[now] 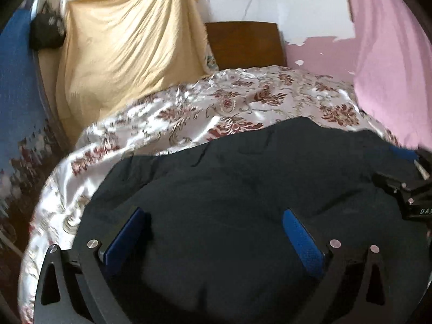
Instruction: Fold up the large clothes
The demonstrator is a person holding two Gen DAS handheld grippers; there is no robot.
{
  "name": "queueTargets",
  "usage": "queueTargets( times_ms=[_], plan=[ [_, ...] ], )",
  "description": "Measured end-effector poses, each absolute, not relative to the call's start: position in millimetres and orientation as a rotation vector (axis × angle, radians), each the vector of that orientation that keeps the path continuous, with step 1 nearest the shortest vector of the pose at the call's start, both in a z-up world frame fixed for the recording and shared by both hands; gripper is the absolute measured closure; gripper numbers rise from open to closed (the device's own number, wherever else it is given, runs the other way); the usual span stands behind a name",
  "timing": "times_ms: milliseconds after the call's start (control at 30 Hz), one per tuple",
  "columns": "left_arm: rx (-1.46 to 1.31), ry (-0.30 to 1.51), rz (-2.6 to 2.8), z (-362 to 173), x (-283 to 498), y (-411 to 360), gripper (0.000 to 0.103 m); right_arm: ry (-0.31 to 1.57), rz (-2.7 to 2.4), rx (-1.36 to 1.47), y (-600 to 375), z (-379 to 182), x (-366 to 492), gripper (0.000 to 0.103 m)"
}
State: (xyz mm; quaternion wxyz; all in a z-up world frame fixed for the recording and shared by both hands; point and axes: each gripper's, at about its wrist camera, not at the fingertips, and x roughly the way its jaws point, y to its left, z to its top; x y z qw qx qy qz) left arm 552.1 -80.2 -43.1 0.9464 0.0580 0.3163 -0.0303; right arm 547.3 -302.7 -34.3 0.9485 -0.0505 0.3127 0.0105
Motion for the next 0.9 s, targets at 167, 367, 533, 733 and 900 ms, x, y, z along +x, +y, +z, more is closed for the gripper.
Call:
queueTargets(
  times_ms=[167,367,533,733,900],
  plan=[
    [0.005,0.691,-0.044,-46.4,566.4,-54.1,0.000,0.670,0.027,-0.019,-323.0,-47.0,559.5,0.006],
    [-0.121,0.771,-0.030,-60.3,589.8,-19.8,0.000,0.710,0.068,0.053,-332.0,-61.6,569.3,0.002],
    [-0.173,0.772,-0.041,-73.4,595.4,-14.0,0.000,0.718,0.098,0.102,-336.2,-73.4,576.5,0.001],
    [-0.198,0.746,-0.050,-81.7,598.2,-13.3,0.000,0.703,0.116,0.151,-340.1,-83.1,579.5,0.001],
    [-0.252,0.727,-0.075,-87.8,597.4,-6.5,0.000,0.692,0.124,0.170,-341.0,-87.7,581.4,0.001]
  ],
)
